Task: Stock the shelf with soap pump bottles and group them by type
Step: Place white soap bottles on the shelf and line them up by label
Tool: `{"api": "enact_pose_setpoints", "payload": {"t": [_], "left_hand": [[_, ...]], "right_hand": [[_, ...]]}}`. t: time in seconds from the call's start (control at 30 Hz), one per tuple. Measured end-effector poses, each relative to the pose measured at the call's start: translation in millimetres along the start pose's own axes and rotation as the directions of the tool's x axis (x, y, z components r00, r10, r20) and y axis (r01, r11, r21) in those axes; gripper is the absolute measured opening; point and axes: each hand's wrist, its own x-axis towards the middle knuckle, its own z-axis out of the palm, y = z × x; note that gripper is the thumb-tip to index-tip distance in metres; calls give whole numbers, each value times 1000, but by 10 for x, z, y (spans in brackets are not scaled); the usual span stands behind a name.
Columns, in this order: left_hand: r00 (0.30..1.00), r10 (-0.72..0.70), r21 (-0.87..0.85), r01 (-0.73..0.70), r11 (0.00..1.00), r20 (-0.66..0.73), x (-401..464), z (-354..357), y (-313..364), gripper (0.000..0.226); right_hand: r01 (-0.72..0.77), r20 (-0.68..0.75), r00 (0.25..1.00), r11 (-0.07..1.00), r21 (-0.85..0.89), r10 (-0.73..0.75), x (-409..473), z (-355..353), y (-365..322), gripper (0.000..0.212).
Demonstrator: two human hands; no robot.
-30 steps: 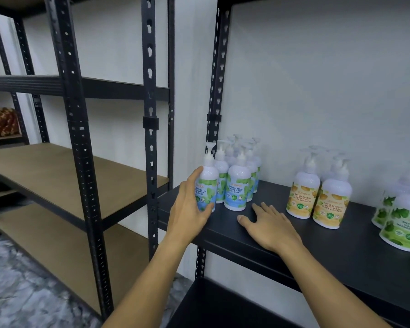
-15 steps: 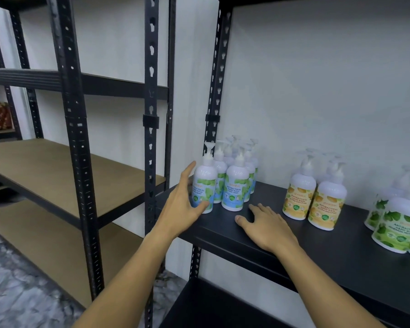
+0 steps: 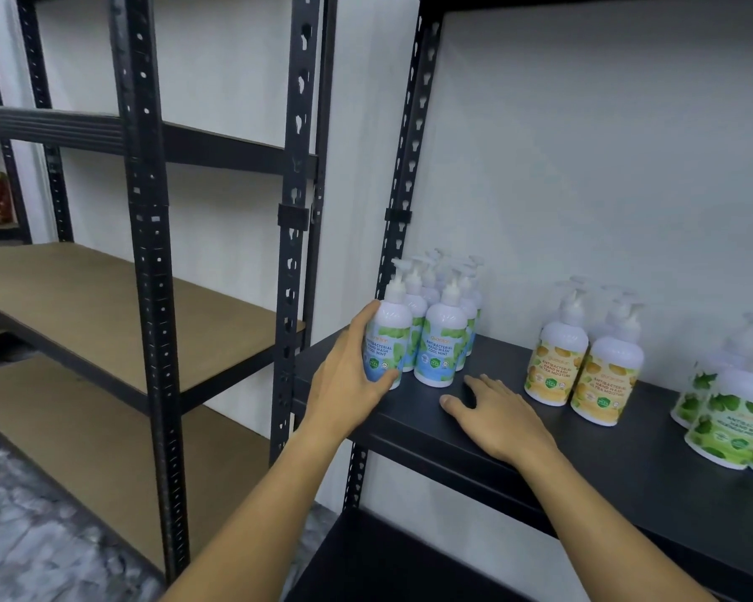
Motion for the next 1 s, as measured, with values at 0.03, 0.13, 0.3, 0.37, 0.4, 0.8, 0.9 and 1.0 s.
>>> {"api": "enact_pose_setpoints", "payload": {"t": [0.03, 0.13, 0.3, 0.37, 0.4, 0.8, 0.9, 1.0], "left_hand": [[1000, 1, -2, -1, 1000, 2, 4, -5, -6, 93], [1000, 4, -16, -3, 1000, 28, 10, -34, -4, 92], [997, 25, 50, -28, 998, 67, 44, -172, 9, 85], [997, 31, 128, -39, 991, 68, 50, -222, -41, 83], [997, 24, 159, -36, 987, 73, 44, -231, -65, 82], [997, 53, 319, -68, 945, 57, 1, -158, -223, 85], [997, 56, 315, -70, 946, 53, 20, -162, -240, 86], [996, 67, 320, -82, 944, 60, 28, -159, -255, 84]], "right_hand": [[1, -2, 1000, 1000, 4, -1, 5, 2, 2, 76], [7, -19, 1000, 1000, 20, -7, 1, 6, 4, 75], [55, -156, 987, 995, 81, -42, -41, -1, -3, 63], [117, -240, 967, 984, 135, -82, -58, -6, 1, 57], [166, -292, 950, 970, 176, -110, -63, -10, 3, 54], [423, -556, 824, 768, 481, -106, 262, -161, -261, 69], [426, -557, 823, 768, 478, -111, 331, -131, -262, 72], [425, -554, 825, 767, 480, -110, 366, -135, -250, 73]]}}
